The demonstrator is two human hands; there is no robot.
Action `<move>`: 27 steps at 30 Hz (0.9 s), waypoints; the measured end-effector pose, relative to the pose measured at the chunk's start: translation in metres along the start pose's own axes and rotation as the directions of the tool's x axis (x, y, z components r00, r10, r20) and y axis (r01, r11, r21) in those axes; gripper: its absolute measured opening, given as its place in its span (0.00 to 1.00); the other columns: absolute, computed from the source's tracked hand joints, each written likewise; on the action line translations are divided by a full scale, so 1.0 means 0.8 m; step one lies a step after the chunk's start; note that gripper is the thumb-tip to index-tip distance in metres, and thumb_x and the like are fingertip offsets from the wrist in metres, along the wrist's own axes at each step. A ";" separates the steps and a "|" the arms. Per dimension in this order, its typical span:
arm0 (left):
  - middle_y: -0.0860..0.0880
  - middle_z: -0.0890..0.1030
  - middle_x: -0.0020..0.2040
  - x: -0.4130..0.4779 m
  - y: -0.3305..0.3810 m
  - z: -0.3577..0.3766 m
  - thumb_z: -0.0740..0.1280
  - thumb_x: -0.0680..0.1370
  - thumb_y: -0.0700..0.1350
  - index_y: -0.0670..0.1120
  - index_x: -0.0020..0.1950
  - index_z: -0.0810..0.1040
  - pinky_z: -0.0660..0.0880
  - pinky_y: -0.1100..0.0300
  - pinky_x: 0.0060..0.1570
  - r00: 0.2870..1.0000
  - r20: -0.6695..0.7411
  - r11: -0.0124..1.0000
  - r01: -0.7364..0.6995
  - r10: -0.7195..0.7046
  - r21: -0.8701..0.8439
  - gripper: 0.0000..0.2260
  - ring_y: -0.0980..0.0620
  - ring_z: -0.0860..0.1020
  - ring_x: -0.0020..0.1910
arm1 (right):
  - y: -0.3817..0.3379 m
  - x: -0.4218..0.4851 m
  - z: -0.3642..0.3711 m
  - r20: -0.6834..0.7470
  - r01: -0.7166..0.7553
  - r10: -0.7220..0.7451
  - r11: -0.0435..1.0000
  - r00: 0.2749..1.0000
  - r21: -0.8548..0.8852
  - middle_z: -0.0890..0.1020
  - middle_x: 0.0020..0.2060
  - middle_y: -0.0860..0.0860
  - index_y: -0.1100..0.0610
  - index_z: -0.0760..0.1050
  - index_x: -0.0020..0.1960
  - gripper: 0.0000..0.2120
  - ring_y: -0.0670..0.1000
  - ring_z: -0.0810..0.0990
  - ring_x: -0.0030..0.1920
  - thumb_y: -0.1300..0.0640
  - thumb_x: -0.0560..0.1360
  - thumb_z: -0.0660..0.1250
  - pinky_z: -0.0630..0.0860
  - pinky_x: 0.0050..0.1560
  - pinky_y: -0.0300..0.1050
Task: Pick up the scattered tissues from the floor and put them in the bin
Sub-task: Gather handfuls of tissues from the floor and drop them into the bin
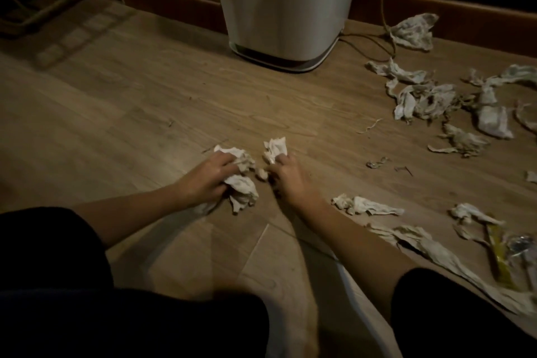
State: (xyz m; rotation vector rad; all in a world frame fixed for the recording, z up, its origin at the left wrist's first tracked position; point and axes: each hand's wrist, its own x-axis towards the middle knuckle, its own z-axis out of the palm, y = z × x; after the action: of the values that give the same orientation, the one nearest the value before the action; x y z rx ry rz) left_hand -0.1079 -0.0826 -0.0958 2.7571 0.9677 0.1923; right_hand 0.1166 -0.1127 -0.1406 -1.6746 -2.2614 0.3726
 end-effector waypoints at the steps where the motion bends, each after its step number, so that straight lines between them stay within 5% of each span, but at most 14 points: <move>1: 0.38 0.76 0.49 -0.004 -0.004 -0.005 0.68 0.68 0.36 0.45 0.54 0.73 0.72 0.51 0.47 1.000 0.005 1.000 0.021 -0.021 0.003 0.15 0.40 0.74 0.49 | -0.001 -0.014 0.006 -0.037 0.019 -0.018 1.000 0.999 0.021 0.76 0.48 0.54 0.54 0.78 0.49 0.08 0.57 0.73 0.49 0.61 0.71 0.67 0.74 0.44 0.52; 3: 0.39 0.74 0.52 -0.016 -0.004 -0.008 0.66 0.69 0.40 0.44 0.55 0.73 0.72 0.51 0.49 0.999 0.043 1.000 0.015 -0.015 0.000 0.15 0.41 0.72 0.51 | 0.003 -0.032 0.009 -0.066 0.044 -0.040 0.997 0.997 0.071 0.78 0.48 0.55 0.56 0.78 0.48 0.08 0.56 0.73 0.48 0.64 0.70 0.67 0.75 0.43 0.51; 6: 0.39 0.69 0.61 -0.047 0.002 0.005 0.66 0.65 0.50 0.44 0.64 0.67 0.69 0.49 0.60 0.971 0.241 0.997 -0.016 -0.003 0.075 0.29 0.41 0.66 0.61 | 0.019 -0.040 -0.011 -0.030 0.018 -0.012 0.983 0.999 0.184 0.81 0.46 0.58 0.61 0.81 0.47 0.10 0.59 0.77 0.49 0.69 0.69 0.66 0.75 0.46 0.51; 9: 0.39 0.66 0.65 -0.064 -0.008 0.014 0.68 0.61 0.45 0.46 0.69 0.62 0.64 0.47 0.65 0.937 0.348 0.984 -0.032 -0.031 0.175 0.36 0.40 0.60 0.65 | 0.043 -0.058 -0.052 -0.075 -0.113 0.144 0.940 0.987 0.322 0.83 0.45 0.59 0.62 0.83 0.46 0.11 0.58 0.80 0.47 0.71 0.69 0.65 0.73 0.46 0.44; 12: 0.40 0.70 0.62 -0.052 -0.018 0.015 0.69 0.62 0.36 0.47 0.65 0.67 0.69 0.52 0.57 0.955 0.294 0.991 -0.009 -0.032 0.136 0.32 0.43 0.64 0.59 | 0.071 -0.096 -0.088 -0.163 -0.198 0.267 0.915 0.950 0.351 0.83 0.45 0.58 0.62 0.82 0.47 0.10 0.55 0.80 0.46 0.70 0.70 0.66 0.67 0.40 0.35; 16: 0.40 0.76 0.52 -0.020 -0.013 0.023 0.69 0.59 0.32 0.45 0.57 0.73 0.73 0.52 0.45 0.975 0.218 0.990 0.020 -0.051 0.142 0.27 0.40 0.72 0.48 | 0.103 -0.155 -0.073 -0.033 -0.324 0.328 0.941 0.944 0.102 0.77 0.57 0.55 0.54 0.76 0.58 0.13 0.56 0.72 0.56 0.58 0.73 0.68 0.71 0.54 0.50; 18: 0.38 0.77 0.47 0.001 -0.010 0.032 0.66 0.59 0.34 0.43 0.54 0.76 0.72 0.53 0.41 0.981 0.180 0.994 0.061 -0.076 0.088 0.23 0.38 0.75 0.44 | 0.098 -0.176 -0.052 -0.089 -0.364 0.372 0.927 0.924 0.093 0.75 0.60 0.54 0.54 0.74 0.60 0.16 0.55 0.69 0.58 0.60 0.73 0.67 0.69 0.56 0.49; 21: 0.36 0.77 0.40 0.047 0.013 0.040 0.64 0.61 0.34 0.39 0.49 0.78 0.68 0.56 0.37 0.989 0.094 0.993 0.113 -0.110 -0.027 0.17 0.37 0.76 0.40 | 0.089 -0.172 -0.051 -0.148 -0.378 0.410 0.903 0.900 0.204 0.79 0.53 0.56 0.60 0.78 0.54 0.14 0.51 0.70 0.51 0.69 0.71 0.65 0.64 0.49 0.41; 24: 0.36 0.77 0.37 0.103 0.063 0.036 0.63 0.63 0.35 0.39 0.43 0.78 0.58 0.61 0.34 0.994 -0.021 0.985 0.103 -0.107 -0.137 0.11 0.40 0.76 0.37 | 0.112 -0.140 -0.078 -0.171 -0.385 0.435 0.885 0.884 0.263 0.81 0.44 0.60 0.64 0.80 0.44 0.09 0.58 0.78 0.46 0.72 0.67 0.67 0.64 0.43 0.41; 27: 0.38 0.77 0.36 0.164 0.111 0.030 0.64 0.64 0.35 0.41 0.39 0.77 0.58 0.62 0.34 0.992 -0.097 0.973 0.056 -0.079 -0.225 0.06 0.41 0.76 0.36 | 0.151 -0.103 -0.105 -0.250 -0.473 0.536 0.838 0.806 0.272 0.81 0.44 0.62 0.65 0.80 0.45 0.10 0.60 0.78 0.46 0.72 0.66 0.66 0.69 0.43 0.46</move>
State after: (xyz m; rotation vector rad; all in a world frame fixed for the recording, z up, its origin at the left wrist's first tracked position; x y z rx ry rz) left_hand 0.0518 -0.0718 -0.0906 2.5282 0.9983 0.4132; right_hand 0.2784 -0.1549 -0.1161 -2.0447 -1.4708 0.3923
